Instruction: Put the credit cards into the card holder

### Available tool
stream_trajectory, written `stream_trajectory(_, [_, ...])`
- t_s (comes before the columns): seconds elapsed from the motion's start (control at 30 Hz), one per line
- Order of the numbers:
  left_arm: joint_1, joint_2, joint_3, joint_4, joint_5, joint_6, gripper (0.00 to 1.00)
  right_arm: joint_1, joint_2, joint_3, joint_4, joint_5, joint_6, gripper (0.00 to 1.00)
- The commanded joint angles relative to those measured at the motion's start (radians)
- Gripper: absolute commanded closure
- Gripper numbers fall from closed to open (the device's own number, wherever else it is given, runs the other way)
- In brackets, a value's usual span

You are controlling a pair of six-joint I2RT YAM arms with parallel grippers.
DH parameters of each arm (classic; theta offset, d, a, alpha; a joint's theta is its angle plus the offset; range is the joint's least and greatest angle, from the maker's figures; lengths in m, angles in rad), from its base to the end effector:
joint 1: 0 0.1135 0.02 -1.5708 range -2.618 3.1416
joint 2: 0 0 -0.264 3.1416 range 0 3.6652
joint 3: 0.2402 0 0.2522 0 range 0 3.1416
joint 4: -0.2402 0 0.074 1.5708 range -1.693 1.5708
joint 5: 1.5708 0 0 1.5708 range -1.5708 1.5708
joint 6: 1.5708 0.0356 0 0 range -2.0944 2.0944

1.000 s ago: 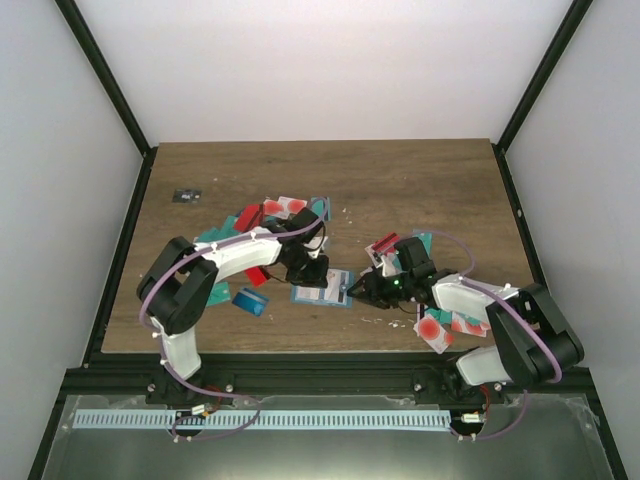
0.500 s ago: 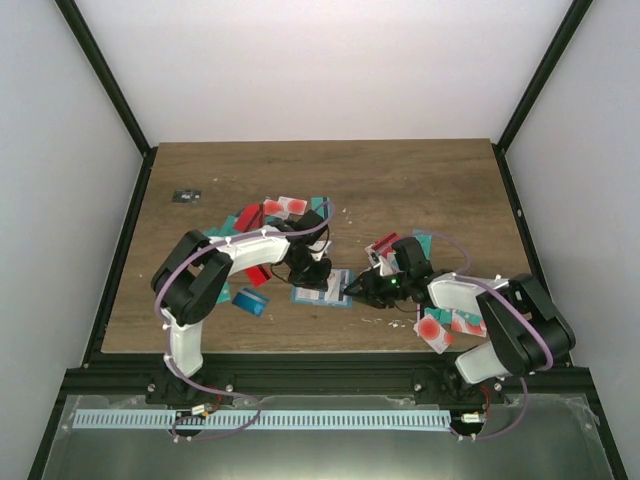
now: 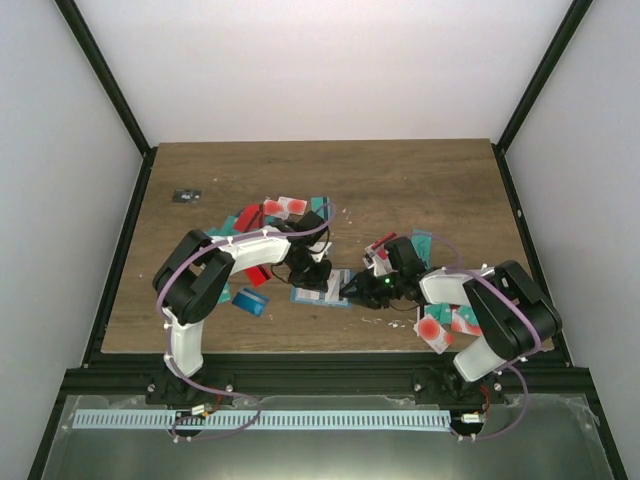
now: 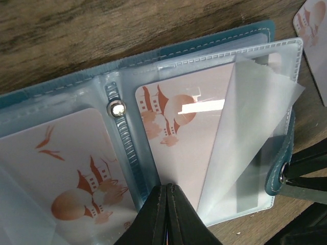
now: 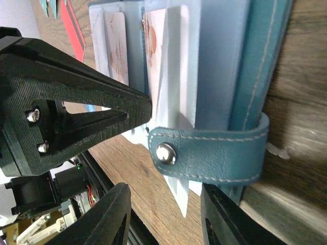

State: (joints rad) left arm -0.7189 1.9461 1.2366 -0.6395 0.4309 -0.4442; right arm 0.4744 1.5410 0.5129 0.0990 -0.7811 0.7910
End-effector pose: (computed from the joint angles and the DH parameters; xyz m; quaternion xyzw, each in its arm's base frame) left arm 0.2650 -0.2516 0.1413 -0.1564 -0.9585 0.2369 0.0264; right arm 0.2105 0.1362 0.1191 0.0198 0.8855 0.4638 0.0216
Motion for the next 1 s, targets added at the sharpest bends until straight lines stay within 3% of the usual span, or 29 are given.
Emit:
stream_trajectory(0.0, [-0.004,0.029,0.009,-0.007,0.000,0.016,0.96,0.020,0.027,0.052,0.025,-0.009,0.007,0.60])
stream_trajectory(0.63, [0.002,-0.035,0.012,0.032,0.061,-0.013,0.96,0.055,0.094,0.147,0.010,-0.013,-0.002,0.60])
stream_trajectory(0.97, [0.067,-0.184,-0.054,0.021,0.015,-0.073,0.94,0.072,0.128,0.227,-0.086,0.012,-0.055,0.59])
